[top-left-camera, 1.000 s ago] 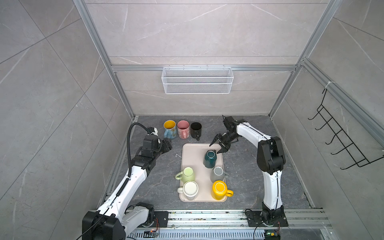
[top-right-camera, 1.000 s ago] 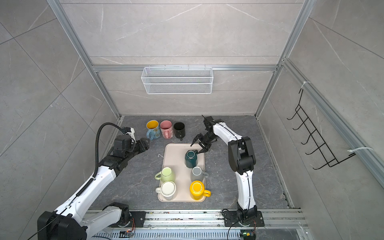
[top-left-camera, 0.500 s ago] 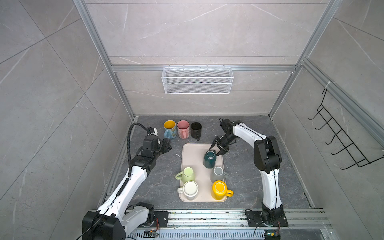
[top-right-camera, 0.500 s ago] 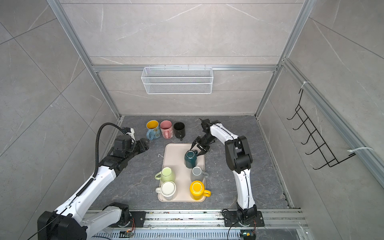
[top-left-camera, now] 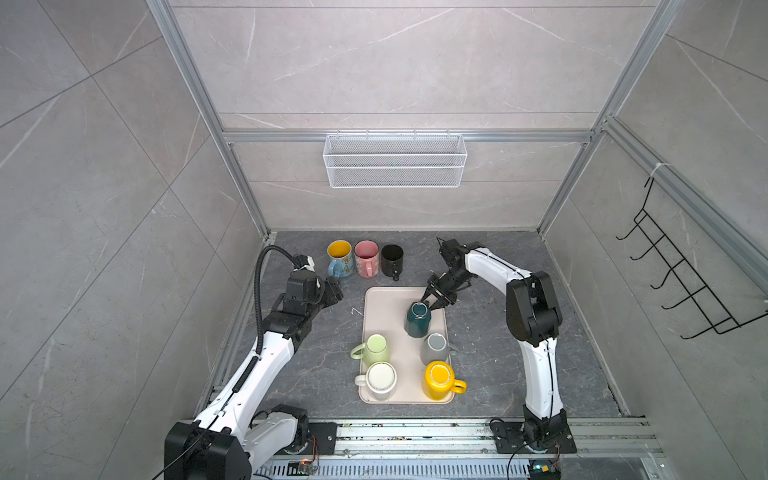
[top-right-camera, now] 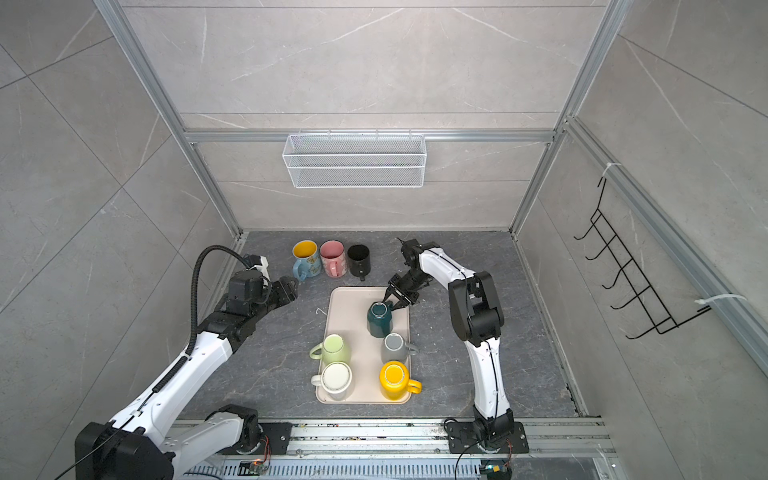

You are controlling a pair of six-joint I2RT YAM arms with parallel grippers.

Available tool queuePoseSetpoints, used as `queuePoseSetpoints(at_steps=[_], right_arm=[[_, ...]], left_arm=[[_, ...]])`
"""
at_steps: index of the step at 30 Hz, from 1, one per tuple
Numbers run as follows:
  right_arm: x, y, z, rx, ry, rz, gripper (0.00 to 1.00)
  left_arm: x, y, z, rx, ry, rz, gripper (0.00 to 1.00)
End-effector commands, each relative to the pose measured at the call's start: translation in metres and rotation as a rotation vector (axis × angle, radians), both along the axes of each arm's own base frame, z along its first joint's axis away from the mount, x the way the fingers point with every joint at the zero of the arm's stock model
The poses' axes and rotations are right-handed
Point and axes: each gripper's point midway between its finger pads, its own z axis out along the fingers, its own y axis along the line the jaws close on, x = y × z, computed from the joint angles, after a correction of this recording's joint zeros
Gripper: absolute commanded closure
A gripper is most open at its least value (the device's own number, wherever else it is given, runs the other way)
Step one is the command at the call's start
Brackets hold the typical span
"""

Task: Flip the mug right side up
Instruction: 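Lift the dark green mug and tilt it with the right gripper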

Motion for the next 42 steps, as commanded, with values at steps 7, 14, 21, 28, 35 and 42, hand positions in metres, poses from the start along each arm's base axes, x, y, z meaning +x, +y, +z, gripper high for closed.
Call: queuePoseSetpoints(at_steps=[7,14,21,28,35,42], right_arm=[[-0.003,0.007,-0.009,0.013,0.021,-0.023,0.71],[0.001,0.011,-0.011,0.030,0.009,-0.051,0.81],[0.008,0.016,-0.008,0.053,-0.017,-0.067,0.97],[0.031,0.027,0.011,0.110,-0.106,-0.104,1.00],[0.050,0.030,0.055,0.161,-0.291,-0.109,1.00],[0.051,0.026,0.091,0.141,-0.500,-0.084,1.00]], left_arm=[[-0.001,0.005,0.003,0.026,-0.014,0.003,0.30],[0.000,0.005,0.003,0.031,-0.015,0.002,0.30],[0.000,0.005,0.003,0.033,-0.014,0.003,0.30],[0.000,0.005,0.007,0.037,-0.021,-0.002,0.30],[0.005,0.002,0.018,0.036,-0.048,-0.012,0.30],[0.012,-0.006,0.024,0.004,-0.058,-0.041,0.30]])
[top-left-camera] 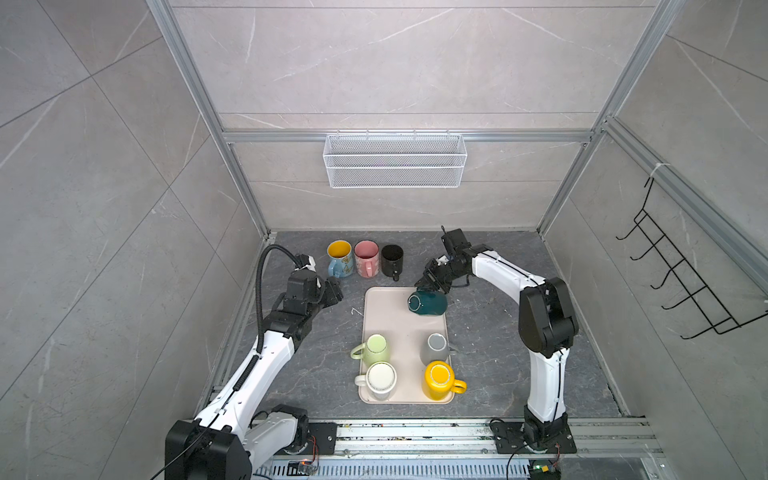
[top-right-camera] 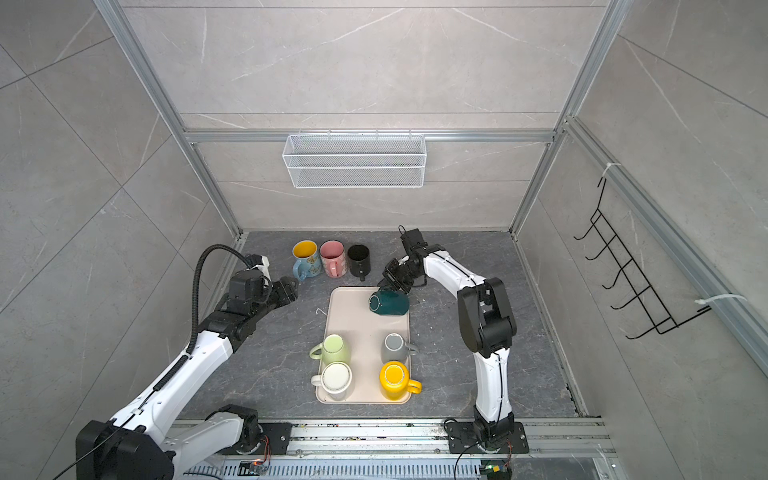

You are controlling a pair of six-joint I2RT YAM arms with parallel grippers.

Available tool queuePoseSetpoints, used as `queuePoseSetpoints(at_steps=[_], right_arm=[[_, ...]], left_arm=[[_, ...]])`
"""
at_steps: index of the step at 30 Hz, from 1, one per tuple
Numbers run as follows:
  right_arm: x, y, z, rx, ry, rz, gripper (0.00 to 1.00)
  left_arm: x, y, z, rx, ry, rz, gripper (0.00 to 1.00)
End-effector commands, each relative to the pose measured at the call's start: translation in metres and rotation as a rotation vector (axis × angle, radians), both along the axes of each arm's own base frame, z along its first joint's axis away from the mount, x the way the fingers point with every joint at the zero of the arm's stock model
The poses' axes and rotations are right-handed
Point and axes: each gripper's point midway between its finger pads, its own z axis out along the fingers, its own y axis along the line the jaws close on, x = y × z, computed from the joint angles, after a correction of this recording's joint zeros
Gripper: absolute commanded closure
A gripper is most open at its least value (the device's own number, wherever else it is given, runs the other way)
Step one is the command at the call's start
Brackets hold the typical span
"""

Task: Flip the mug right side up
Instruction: 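Lift the dark green mug and tilt it with the right gripper, then swing the dark green mug upright toward the left gripper while the left reaches in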

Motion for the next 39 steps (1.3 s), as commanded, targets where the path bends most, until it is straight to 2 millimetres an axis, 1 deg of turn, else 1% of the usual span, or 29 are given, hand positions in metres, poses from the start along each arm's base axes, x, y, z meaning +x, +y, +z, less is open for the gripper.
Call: queuePoseSetpoints(at_steps=[1,4,8,12,15,19,24,29,33,36,39], right_arm=[[0.002,0.005,0.041,0.003,-0.178,0.025,1.00],[-0.001,0.007,0.050,-0.014,-0.247,0.043,1.00],[0.000,0.008,0.065,-0.039,-0.351,0.059,1.00],[0.002,0.009,0.088,-0.093,-0.482,0.084,1.00],[-0.001,0.008,0.106,-0.144,-0.584,0.114,1.00],[-0.011,0.001,0.126,-0.237,-0.707,0.146,1.00],[-0.029,-0.008,0.146,-0.341,-0.846,0.189,1.00],[-0.047,-0.012,0.160,-0.441,-0.980,0.251,1.00],[-0.061,-0.009,0.170,-0.527,-1.087,0.326,1.00],[-0.070,-0.006,0.171,-0.609,-1.159,0.401,1.00],[-0.080,0.000,0.167,-0.716,-1.240,0.478,1.00]], left_arm=[[0.011,-0.006,0.027,-0.026,-0.065,-0.029,0.30],[0.014,-0.010,0.030,-0.037,-0.073,-0.040,0.30],[0.016,-0.013,0.037,-0.049,-0.088,-0.053,0.30],[0.019,-0.016,0.047,-0.059,-0.115,-0.063,0.30],[0.020,-0.018,0.055,-0.063,-0.138,-0.076,0.30],[0.023,-0.022,0.067,-0.067,-0.168,-0.102,0.30],[0.025,-0.031,0.081,-0.081,-0.193,-0.149,0.30],[0.023,-0.041,0.099,-0.097,-0.225,-0.212,0.30],[0.019,-0.050,0.115,-0.101,-0.254,-0.274,0.30],[0.018,-0.057,0.126,-0.095,-0.261,-0.326,0.30],[0.017,-0.065,0.132,-0.095,-0.251,-0.381,0.31]])
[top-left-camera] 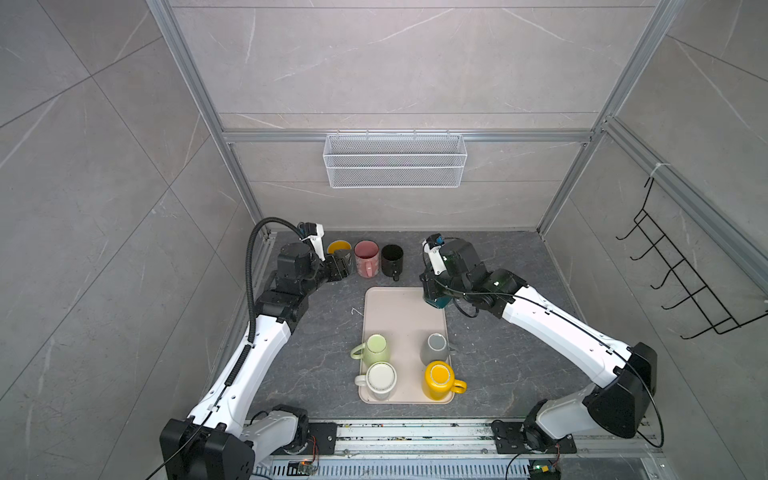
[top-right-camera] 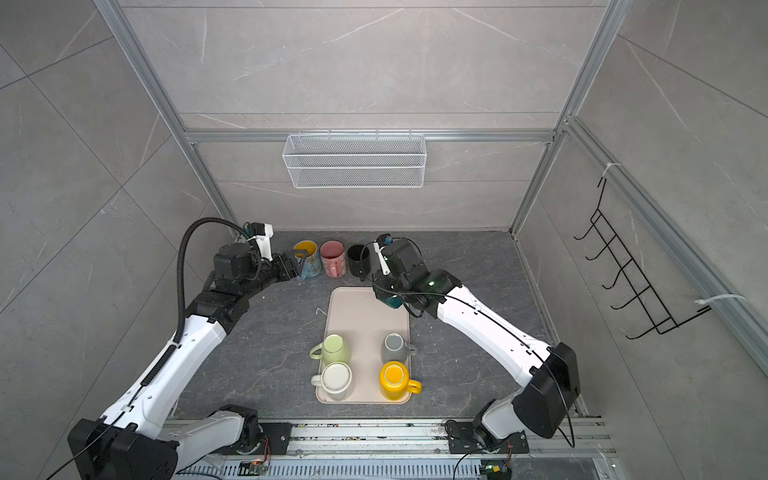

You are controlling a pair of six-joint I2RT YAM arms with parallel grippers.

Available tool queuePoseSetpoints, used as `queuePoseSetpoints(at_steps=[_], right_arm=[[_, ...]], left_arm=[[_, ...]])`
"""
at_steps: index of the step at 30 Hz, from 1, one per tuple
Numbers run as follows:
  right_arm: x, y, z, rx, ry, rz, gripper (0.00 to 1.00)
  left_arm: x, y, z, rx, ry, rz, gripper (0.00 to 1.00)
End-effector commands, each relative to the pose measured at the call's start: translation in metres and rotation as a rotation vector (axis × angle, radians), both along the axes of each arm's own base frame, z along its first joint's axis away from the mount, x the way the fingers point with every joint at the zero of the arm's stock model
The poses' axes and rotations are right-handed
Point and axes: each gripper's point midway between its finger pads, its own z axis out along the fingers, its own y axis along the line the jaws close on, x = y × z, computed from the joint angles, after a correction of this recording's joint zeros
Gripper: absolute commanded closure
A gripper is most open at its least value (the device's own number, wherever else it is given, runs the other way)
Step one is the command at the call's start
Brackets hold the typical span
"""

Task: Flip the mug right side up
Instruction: 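Swing the dark green mug upright toward the left gripper while the left reaches in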

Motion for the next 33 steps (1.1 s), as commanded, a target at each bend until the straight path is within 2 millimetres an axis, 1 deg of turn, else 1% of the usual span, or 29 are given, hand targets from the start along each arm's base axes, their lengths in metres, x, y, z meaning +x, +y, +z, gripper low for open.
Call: queuePoseSetpoints(at_steps=[1,5,9,12,16,19,23,26,29,33], right_arm=[[-0.003,-0.003,0.027,-0.131,-0.227,0.037,1.00],[-0.017,0.010,0.022,-0.257,-0.350,0.097,1.00],[-0.030,0.022,0.024,-0.383,-0.486,0.140,1.00],[-0.037,0.027,0.026,-0.488,-0.596,0.150,1.00],[-0.041,0.030,0.027,-0.609,-0.710,0.134,1.00],[-0.041,0.032,0.029,-0.699,-0.797,0.115,1.00],[-0.041,0.040,0.028,-0.800,-0.895,0.115,1.00],[-0.041,0.046,0.026,-0.836,-0.943,0.117,1.00],[-0.043,0.051,0.027,-0.841,-0.976,0.125,1.00],[-0.045,0.055,0.031,-0.834,-1.015,0.129,1.00]], left_arm=[[-0.004,-0.015,0.021,0.010,-0.039,-0.112,0.31],[-0.009,-0.028,0.033,-0.006,-0.063,-0.199,0.31],[-0.015,-0.037,0.043,0.011,-0.082,-0.277,0.32],[-0.022,-0.042,0.045,0.033,-0.081,-0.330,0.32],[-0.029,-0.047,0.045,0.048,-0.093,-0.385,0.33],[-0.046,-0.060,0.048,0.044,-0.104,-0.510,0.33],[-0.069,-0.076,0.051,0.067,-0.123,-0.650,0.33],[-0.086,-0.088,0.048,0.103,-0.128,-0.739,0.33],[-0.100,-0.098,0.042,0.143,-0.124,-0.811,0.33],[-0.104,-0.104,0.032,0.179,-0.088,-0.844,0.33]])
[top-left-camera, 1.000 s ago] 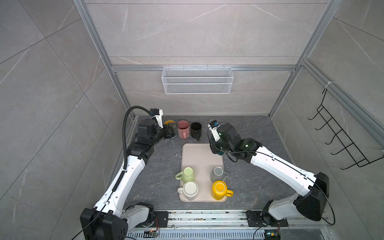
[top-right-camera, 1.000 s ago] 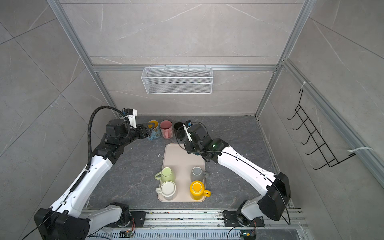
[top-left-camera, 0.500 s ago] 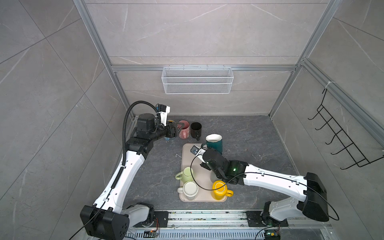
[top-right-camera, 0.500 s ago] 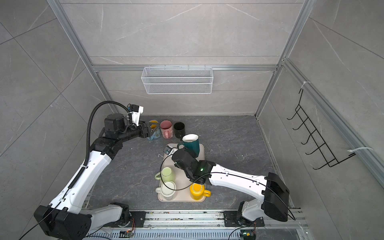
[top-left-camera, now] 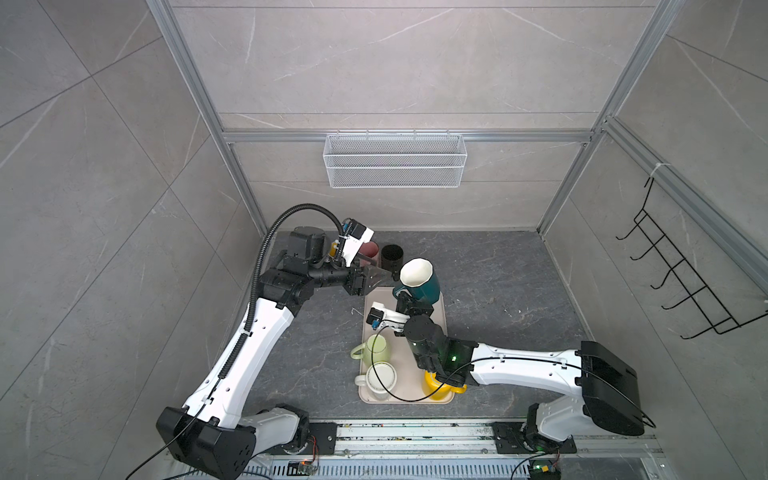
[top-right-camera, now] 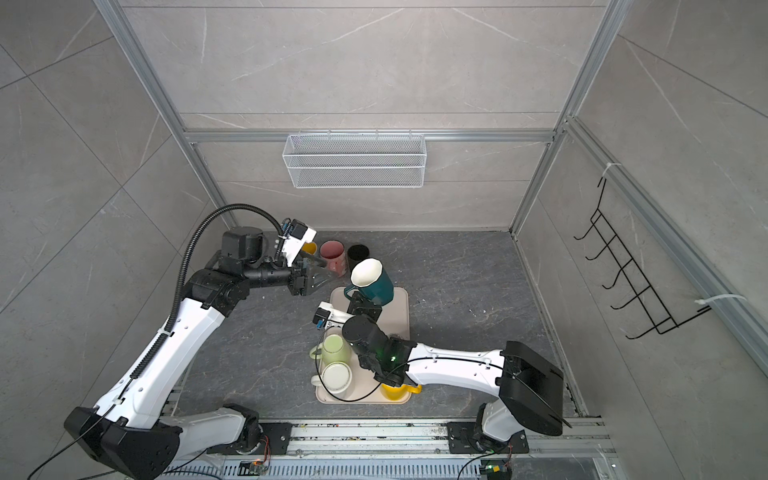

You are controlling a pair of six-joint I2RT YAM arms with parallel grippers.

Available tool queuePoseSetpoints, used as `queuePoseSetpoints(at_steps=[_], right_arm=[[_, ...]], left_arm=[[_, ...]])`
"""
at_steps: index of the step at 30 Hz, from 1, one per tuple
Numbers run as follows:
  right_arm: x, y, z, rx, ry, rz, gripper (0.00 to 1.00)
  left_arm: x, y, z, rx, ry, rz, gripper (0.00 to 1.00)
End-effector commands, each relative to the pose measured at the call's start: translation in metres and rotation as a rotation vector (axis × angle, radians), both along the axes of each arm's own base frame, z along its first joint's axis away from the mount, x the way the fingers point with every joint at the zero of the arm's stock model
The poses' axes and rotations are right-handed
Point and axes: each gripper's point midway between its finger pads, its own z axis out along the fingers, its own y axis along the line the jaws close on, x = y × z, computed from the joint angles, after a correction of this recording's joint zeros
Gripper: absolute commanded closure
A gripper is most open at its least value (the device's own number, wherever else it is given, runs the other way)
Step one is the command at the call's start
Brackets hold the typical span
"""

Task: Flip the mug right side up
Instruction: 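Swing the dark green mug upright toward the left gripper while the left reaches in, then grasp the dark green mug's handle with the left gripper and release the right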

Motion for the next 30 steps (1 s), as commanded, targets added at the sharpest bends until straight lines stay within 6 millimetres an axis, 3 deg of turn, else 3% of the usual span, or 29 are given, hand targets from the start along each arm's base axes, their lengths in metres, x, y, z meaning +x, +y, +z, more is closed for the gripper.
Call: queuePoseSetpoints(at_steps=[1,14,26,30], right_arm=[[0.000,-0.001,0.040,0.086,-0.114,-0.020,1.00],[-0.008,0.009,0.043,0.090,-0.121,0.020,1.00],[-0.013,0.017,0.052,0.123,-0.136,0.044,1.00],[-0.013,0.019,0.053,0.128,-0.141,0.047,1.00]], left_arm=[[-0.009,-0.004,-0.004,0.049,-0.013,-0.065,0.33],[-0.015,-0.021,-0.031,0.131,0.035,-0.124,0.35],[-0.010,-0.030,-0.051,0.198,0.090,-0.115,0.43],[-0.010,-0.034,-0.057,0.216,0.108,-0.121,0.52]])
